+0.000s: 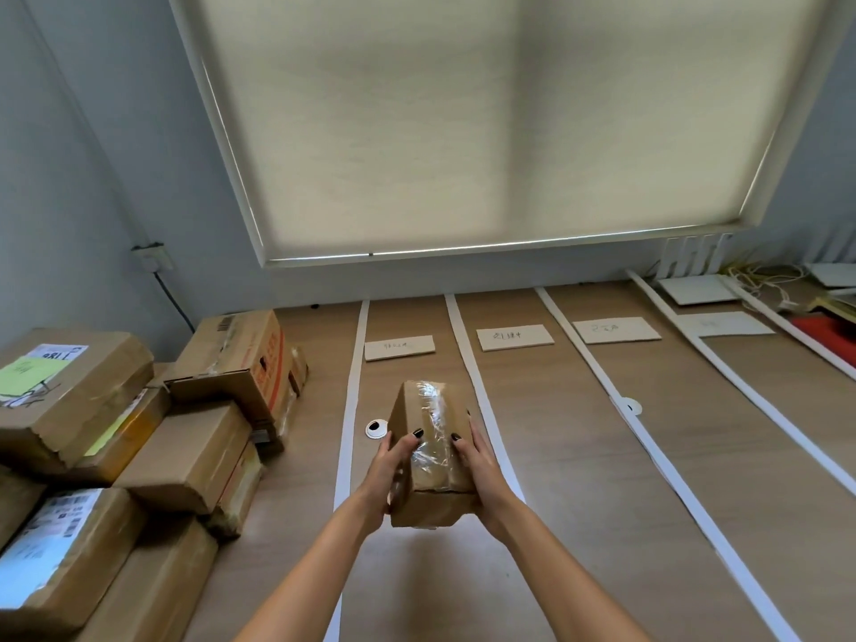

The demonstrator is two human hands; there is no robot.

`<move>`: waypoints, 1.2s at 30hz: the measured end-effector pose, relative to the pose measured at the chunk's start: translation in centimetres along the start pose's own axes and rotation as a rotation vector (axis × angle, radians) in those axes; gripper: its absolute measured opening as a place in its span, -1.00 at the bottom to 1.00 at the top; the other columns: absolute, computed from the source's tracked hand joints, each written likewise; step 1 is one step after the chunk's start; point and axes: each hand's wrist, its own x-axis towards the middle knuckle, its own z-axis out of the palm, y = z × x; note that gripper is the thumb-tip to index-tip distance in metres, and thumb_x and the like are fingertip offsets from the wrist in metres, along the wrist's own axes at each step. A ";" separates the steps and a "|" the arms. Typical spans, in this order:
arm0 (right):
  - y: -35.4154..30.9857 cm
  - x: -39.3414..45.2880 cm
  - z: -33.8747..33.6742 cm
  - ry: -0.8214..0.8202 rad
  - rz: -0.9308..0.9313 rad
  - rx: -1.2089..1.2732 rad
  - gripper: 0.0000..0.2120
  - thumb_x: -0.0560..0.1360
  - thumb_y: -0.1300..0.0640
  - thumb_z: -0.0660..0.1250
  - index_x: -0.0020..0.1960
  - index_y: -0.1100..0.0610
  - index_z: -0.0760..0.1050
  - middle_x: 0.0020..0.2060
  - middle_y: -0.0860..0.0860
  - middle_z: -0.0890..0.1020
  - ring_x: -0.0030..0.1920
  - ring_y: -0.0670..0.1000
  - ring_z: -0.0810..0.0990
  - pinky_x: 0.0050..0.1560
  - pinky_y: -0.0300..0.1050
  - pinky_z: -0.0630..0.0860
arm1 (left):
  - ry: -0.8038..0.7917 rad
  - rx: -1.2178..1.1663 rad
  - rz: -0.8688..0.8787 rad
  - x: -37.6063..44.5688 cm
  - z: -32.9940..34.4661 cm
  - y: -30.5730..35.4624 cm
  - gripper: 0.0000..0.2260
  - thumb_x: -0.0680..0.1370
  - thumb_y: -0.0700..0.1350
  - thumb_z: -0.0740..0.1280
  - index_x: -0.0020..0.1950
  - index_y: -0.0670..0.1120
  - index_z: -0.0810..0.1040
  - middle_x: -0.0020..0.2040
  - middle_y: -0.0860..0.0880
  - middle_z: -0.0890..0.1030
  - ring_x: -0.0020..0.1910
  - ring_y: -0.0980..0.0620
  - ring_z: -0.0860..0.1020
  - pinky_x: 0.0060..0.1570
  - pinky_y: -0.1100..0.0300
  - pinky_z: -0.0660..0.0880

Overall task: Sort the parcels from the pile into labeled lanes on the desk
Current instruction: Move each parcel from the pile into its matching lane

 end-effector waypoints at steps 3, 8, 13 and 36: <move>-0.5 0.2 -0.1 -0.040 0.007 -0.084 -0.67 0.60 -0.07 0.05 0.29 -0.39 0.32 0.21 -0.22 0.53 0.09 -0.22 0.58 -0.11 -0.26 0.55 | -0.058 -0.192 0.000 0.6 0.4 -0.2 -0.60 0.52 0.16 0.20 0.23 -0.04 0.52 0.05 -0.04 0.67 -0.01 -0.04 0.63 -0.09 0.08 0.55; -0.4 1.5 -1.5 0.013 -0.070 -0.300 -0.62 0.54 -0.13 0.22 0.33 -0.35 0.30 0.42 -0.18 0.19 0.41 -0.09 0.22 0.27 -0.10 0.44 | -0.121 -0.382 -0.008 2.0 0.1 -0.7 -0.64 0.56 0.11 0.16 0.14 -0.07 0.61 0.07 -0.13 0.66 0.00 -0.08 0.65 -0.09 0.06 0.58; 0.2 2.1 -1.8 0.129 -0.085 -0.253 -0.06 0.15 -0.30 0.45 0.42 -0.14 0.14 0.26 -0.08 0.42 0.27 -0.01 0.40 0.23 0.01 0.47 | -0.127 -0.407 0.017 3.3 -1.1 -0.8 -0.65 0.60 0.10 0.13 0.15 -0.06 0.59 0.07 -0.17 0.65 -0.01 -0.12 0.65 -0.18 0.05 0.60; 2.1 3.2 -1.7 0.242 -0.173 -0.283 -0.34 0.43 0.05 0.43 0.33 -0.37 0.14 0.10 -0.16 0.28 0.08 -0.11 0.56 -0.11 -0.28 0.60 | -0.095 -0.408 0.151 5.5 0.2 -3.0 -0.59 0.59 0.09 0.12 0.42 0.05 0.32 0.17 -0.13 0.61 0.05 -0.20 0.63 -0.10 -0.06 0.61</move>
